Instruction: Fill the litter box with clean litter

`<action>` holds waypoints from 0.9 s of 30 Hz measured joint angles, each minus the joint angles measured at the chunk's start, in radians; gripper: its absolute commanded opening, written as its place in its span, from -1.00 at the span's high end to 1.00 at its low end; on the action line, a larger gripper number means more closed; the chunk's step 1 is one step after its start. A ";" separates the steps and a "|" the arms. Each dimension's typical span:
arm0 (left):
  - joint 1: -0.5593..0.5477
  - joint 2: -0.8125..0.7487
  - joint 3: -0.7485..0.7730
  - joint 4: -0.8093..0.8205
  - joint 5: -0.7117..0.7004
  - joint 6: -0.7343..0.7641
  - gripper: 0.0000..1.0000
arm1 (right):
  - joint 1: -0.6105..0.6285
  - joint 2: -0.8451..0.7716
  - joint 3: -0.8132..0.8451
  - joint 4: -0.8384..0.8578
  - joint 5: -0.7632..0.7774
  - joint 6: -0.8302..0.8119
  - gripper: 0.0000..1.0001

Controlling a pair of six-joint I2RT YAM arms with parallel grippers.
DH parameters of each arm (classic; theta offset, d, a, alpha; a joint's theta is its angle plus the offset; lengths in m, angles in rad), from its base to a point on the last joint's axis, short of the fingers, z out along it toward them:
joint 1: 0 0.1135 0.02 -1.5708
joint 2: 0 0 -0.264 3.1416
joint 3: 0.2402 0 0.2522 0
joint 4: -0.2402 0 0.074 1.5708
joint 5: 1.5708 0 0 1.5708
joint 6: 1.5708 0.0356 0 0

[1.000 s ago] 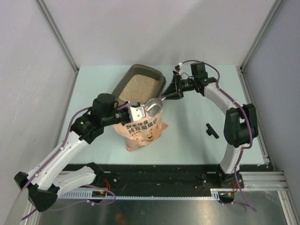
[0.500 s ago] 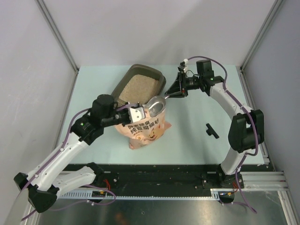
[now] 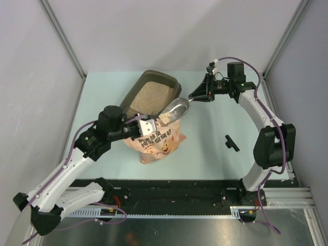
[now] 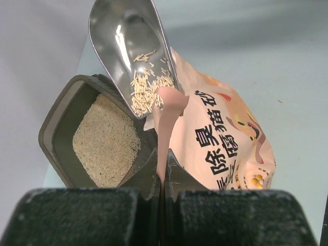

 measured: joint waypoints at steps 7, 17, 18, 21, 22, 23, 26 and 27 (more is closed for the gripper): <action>0.006 -0.001 0.000 -0.010 -0.001 0.001 1.00 | -0.016 0.004 -0.011 -0.005 -0.022 -0.028 1.00; 0.037 -0.001 0.000 -0.016 -0.019 0.000 0.99 | -0.032 0.089 -0.039 0.116 -0.121 0.093 1.00; 0.040 -0.001 0.000 -0.016 -0.020 0.000 1.00 | -0.037 0.100 -0.042 0.153 -0.129 0.141 1.00; 0.050 -0.001 0.000 -0.016 -0.025 -0.006 1.00 | -0.054 0.139 -0.046 0.327 -0.142 0.289 1.00; 0.053 -0.001 0.000 -0.017 -0.026 -0.007 1.00 | -0.058 0.158 -0.043 0.388 -0.142 0.336 1.00; 0.055 -0.001 0.000 -0.018 -0.026 -0.007 1.00 | -0.059 0.172 -0.040 0.422 -0.142 0.364 1.00; 0.056 -0.001 0.000 -0.020 -0.025 -0.007 1.00 | -0.062 0.245 0.004 0.515 -0.135 0.434 1.00; 0.056 -0.001 0.000 -0.021 -0.025 -0.007 1.00 | -0.059 0.277 0.028 0.539 -0.130 0.447 1.00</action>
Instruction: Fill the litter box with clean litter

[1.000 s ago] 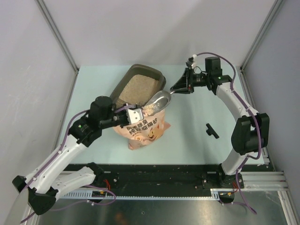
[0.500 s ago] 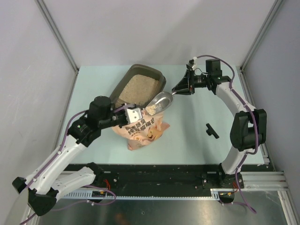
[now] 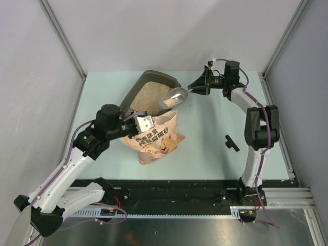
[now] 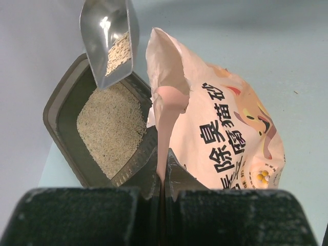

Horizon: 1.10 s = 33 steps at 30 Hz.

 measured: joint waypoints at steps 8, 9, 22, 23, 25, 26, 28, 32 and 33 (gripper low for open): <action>0.003 0.007 0.003 -0.010 -0.001 -0.001 1.00 | 0.026 0.307 0.394 -0.044 0.127 -0.097 1.00; 0.003 0.009 0.006 -0.012 0.000 -0.001 1.00 | 0.031 0.343 0.459 -0.084 0.159 -0.138 1.00; 0.006 0.051 0.037 -0.025 0.003 0.000 1.00 | 0.153 0.390 0.683 -0.313 0.635 -0.733 1.00; 0.007 0.052 0.037 -0.025 0.004 0.001 1.00 | 0.170 0.374 0.654 -0.308 0.667 -0.770 1.00; 0.007 0.052 0.037 -0.024 0.008 0.001 1.00 | 0.211 0.330 0.572 -0.285 0.744 -0.859 1.00; 0.007 0.052 0.037 -0.025 0.011 0.001 1.00 | 0.231 0.307 0.531 -0.276 0.779 -0.905 1.00; 0.007 0.052 0.037 -0.025 0.018 0.001 1.00 | 0.269 0.267 0.470 -0.254 0.838 -0.984 1.00; 0.007 0.052 0.037 -0.025 0.026 0.003 1.00 | 0.317 0.214 0.446 -0.232 0.892 -1.084 1.00; 0.007 0.051 0.037 -0.025 0.027 0.003 1.00 | 0.320 0.195 0.444 -0.231 0.902 -1.104 1.00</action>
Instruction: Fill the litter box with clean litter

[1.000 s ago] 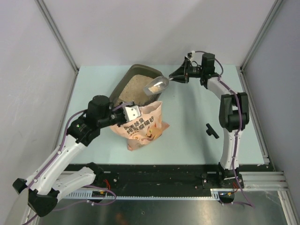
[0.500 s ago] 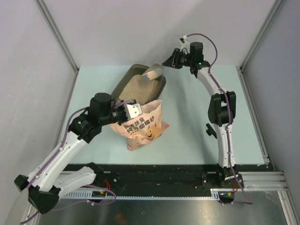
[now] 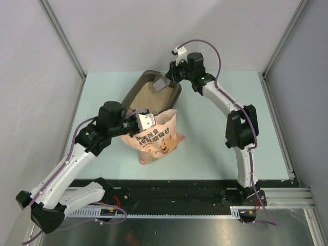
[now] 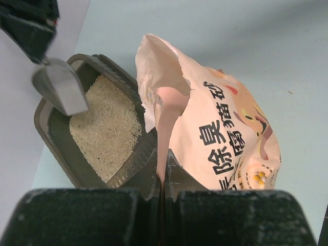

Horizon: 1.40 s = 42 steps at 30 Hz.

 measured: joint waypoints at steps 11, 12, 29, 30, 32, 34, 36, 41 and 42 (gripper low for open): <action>0.000 0.000 0.000 0.001 0.025 0.001 1.00 | -0.235 -0.352 -0.013 -0.111 -0.340 0.053 1.00; 0.000 0.000 0.000 0.001 0.025 0.001 1.00 | -0.267 -0.391 -0.021 -0.130 -0.396 0.057 1.00; 0.000 0.000 0.000 0.008 0.025 0.006 1.00 | -0.140 -0.559 -0.158 -0.643 -0.729 -0.299 1.00; 0.000 0.000 0.000 0.008 0.024 0.006 1.00 | -0.132 -0.554 -0.150 -0.670 -0.727 -0.330 1.00; 0.000 0.000 0.000 0.008 0.024 0.005 1.00 | -0.115 -0.530 -0.112 -0.741 -0.717 -0.406 1.00; 0.000 -0.001 0.001 0.008 0.024 0.005 1.00 | -0.097 -0.492 -0.049 -0.824 -0.705 -0.491 1.00; 0.000 0.000 0.006 0.006 0.024 0.005 1.00 | -0.080 -0.452 0.013 -0.903 -0.686 -0.575 1.00; 0.000 0.006 0.024 -0.013 0.033 -0.006 1.00 | -0.018 -0.392 0.095 -1.054 -0.620 -0.733 1.00; 0.000 0.011 0.031 -0.018 0.037 -0.013 1.00 | 0.002 -0.387 0.101 -1.074 -0.598 -0.755 1.00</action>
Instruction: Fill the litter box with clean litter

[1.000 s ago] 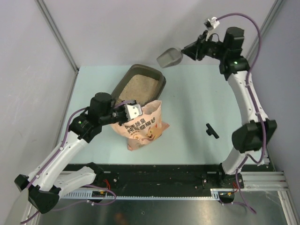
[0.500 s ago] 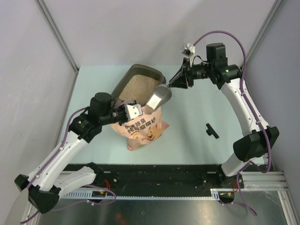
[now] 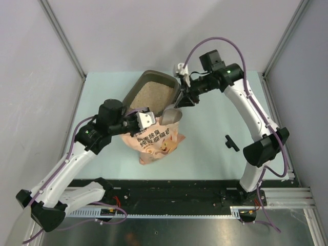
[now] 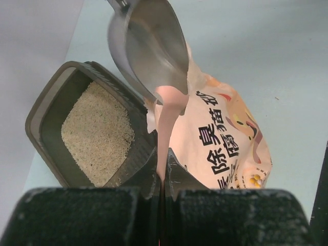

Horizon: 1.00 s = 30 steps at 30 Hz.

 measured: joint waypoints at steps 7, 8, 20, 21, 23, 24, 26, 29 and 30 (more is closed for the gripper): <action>-0.001 0.029 0.045 -0.029 0.030 -0.079 1.00 | 0.161 0.008 -0.013 0.005 0.255 0.133 1.00; -0.002 0.032 0.051 -0.034 0.035 -0.090 0.99 | 0.176 0.007 -0.026 0.025 0.296 0.197 1.00; -0.025 0.037 0.063 -0.043 0.054 -0.123 1.00 | 0.320 -0.031 -0.178 0.175 0.810 0.679 1.00; -0.026 0.034 0.060 -0.042 0.056 -0.122 1.00 | 0.340 -0.039 -0.194 0.188 0.849 0.688 1.00; -0.026 0.029 0.055 -0.041 0.065 -0.123 1.00 | 0.370 -0.060 -0.241 0.224 0.917 0.698 1.00; -0.026 0.025 0.053 -0.041 0.071 -0.123 1.00 | 0.389 -0.078 -0.278 0.251 0.953 0.701 1.00; -0.029 0.019 0.050 -0.042 0.085 -0.126 1.00 | 0.420 -0.118 -0.369 0.315 1.008 0.702 1.00; -0.036 0.018 0.045 -0.038 0.101 -0.132 1.00 | 0.434 -0.165 -0.478 0.405 1.038 0.711 1.00; -0.036 0.017 0.042 -0.031 0.103 -0.134 1.00 | 0.435 -0.180 -0.507 0.430 1.041 0.722 1.00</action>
